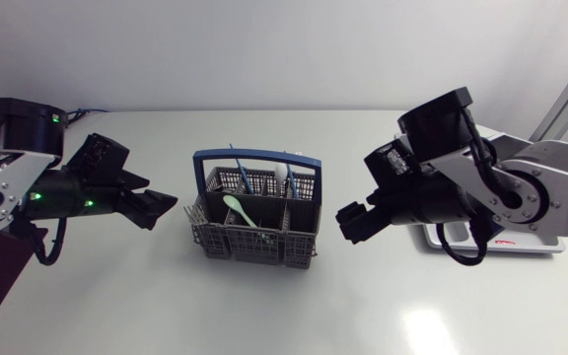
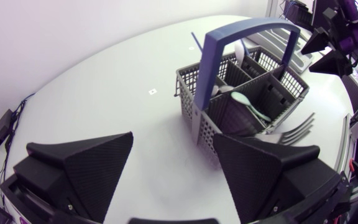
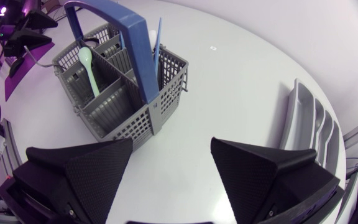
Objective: Unload the cutlery basket into the drawer organizer.
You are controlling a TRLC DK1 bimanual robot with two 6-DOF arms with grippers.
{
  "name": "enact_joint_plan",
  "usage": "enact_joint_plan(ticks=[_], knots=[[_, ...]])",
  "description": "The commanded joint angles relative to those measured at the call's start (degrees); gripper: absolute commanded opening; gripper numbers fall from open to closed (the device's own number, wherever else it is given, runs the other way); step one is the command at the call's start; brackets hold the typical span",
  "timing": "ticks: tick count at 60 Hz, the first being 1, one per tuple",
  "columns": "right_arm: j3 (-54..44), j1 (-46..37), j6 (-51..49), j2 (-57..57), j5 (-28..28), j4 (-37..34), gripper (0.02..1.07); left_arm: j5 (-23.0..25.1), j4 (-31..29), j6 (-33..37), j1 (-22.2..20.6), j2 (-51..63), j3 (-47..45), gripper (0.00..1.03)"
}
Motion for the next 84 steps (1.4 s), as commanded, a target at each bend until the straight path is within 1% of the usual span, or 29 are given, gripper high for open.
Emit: enact_joint_plan(ticks=[1,5,12,14,17,24,26,30,37,38,45,51,52,54,55,57,60,62,63,64,68,70,75,79,82,84], knots=[[-1.9,-0.1,-0.9,0.4,-0.2,-0.1,0.94,0.8,-1.0,1.8,-1.4,-1.8,-2.6,0.90],[-2.1,-0.1,-0.6,1.8,-0.2,0.7,0.94,-1.0,0.6,1.9,-2.9,0.5,-2.5,0.90],[-1.4,-0.1,-0.2,4.2,-0.2,2.1,0.94,-1.4,2.1,1.7,-3.6,7.2,-0.7,0.90],[-1.2,-0.1,-0.1,4.7,-0.2,2.2,0.94,-1.4,2.1,1.6,-3.6,7.6,-0.5,0.90],[-1.0,0.0,0.0,5.1,-0.2,2.5,0.94,-1.8,2.2,1.5,-4.7,10.4,0.3,0.90],[-0.7,0.0,0.3,5.4,-0.1,2.5,0.94,-2.5,2.2,1.1,-7.6,10.5,0.3,0.90],[-0.6,-0.1,0.3,5.4,-0.1,2.6,0.94,-3.0,2.3,0.7,-9.1,10.3,0.3,0.90],[-0.8,-0.1,0.3,5.5,-0.1,2.6,0.94,-4.3,2.7,0.2,-10.8,10.3,0.3,0.90],[-1.3,-0.1,0.3,5.7,-0.1,2.7,0.94,-4.6,3.3,-0.6,-12.6,10.4,0.3,0.90],[-1.4,-0.3,0.3,5.8,-0.1,2.7,0.94,-5.2,3.4,-0.7,-12.9,10.4,0.3,0.90],[-2.0,-0.7,0.3,5.8,0.1,2.7,0.94,-7.1,4.1,-0.6,-13.0,9.2,-0.4,0.90],[-3.4,-1.8,-0.3,2.0,0.2,2.1,0.94,-7.3,3.6,0.3,-10.7,2.7,-2.3,0.90],[-3.5,-2.0,-0.5,1.5,0.2,2.1,0.94,-7.2,3.1,0.9,-9.9,0.4,-2.9,0.91],[-3.9,-2.3,-1.0,0.4,0.2,1.9,0.94,-7.1,2.5,2.3,-9.7,-1.4,-3.5,0.91],[-4.0,-2.5,-1.2,-0.2,0.2,1.7,0.94,-6.8,2.1,4.5,-9.7,-3.4,-4.1,0.91],[-4.5,-2.8,-1.9,-1.2,0.0,1.4,0.94,-6.1,1.6,6.5,-9.6,-6.6,-5.4,0.91],[-5.0,-2.8,-2.4,-1.8,-0.1,1.2,0.96,-4.6,-1.0,7.5,-9.7,-8.3,-5.1,0.91],[-5.1,-2.8,-2.4,-2.2,-0.2,1.2,0.96,-4.3,-2.0,7.7,-9.7,-8.4,-4.8,0.91],[-5.3,-2.8,-2.4,-2.3,-0.4,1.1,0.96,-3.2,-3.7,7.9,-9.7,-9.0,-4.3,0.91],[-5.3,-2.8,-2.4,-2.4,-0.6,1.1,0.96,-2.9,-4.1,7.9,-9.7,-9.0,-4.1,0.91],[-5.8,-2.8,-2.4,-3.6,-3.0,0.4,0.97,2.8,-8.2,7.9,-9.7,-11.4,-3.0,0.90],[-5.9,-2.8,-2.9,-4.0,-3.6,0.2,1.00,4.4,-8.9,7.9,-9.8,-12.0,-2.7,0.90],[-6.4,-1.7,-4.2,-5.6,-4.0,0.1,1.01,7.5,-10.4,7.9,-11.1,-12.4,-2.4,0.90],[-6.3,-1.4,-4.2,-6.5,-5.1,-0.5,1.01,8.1,-10.3,7.8,-12.5,-12.1,-2.1,0.90],[-6.4,-1.1,-4.2,-6.9,-5.6,-0.5,1.01,9.2,-10.3,7.8,-13.0,-11.4,-1.6,0.87],[-6.3,-1.0,-4.2,-6.9,-5.6,-0.5,1.01,9.8,-10.2,7.7,-13.0,-10.4,-1.0,0.87]])
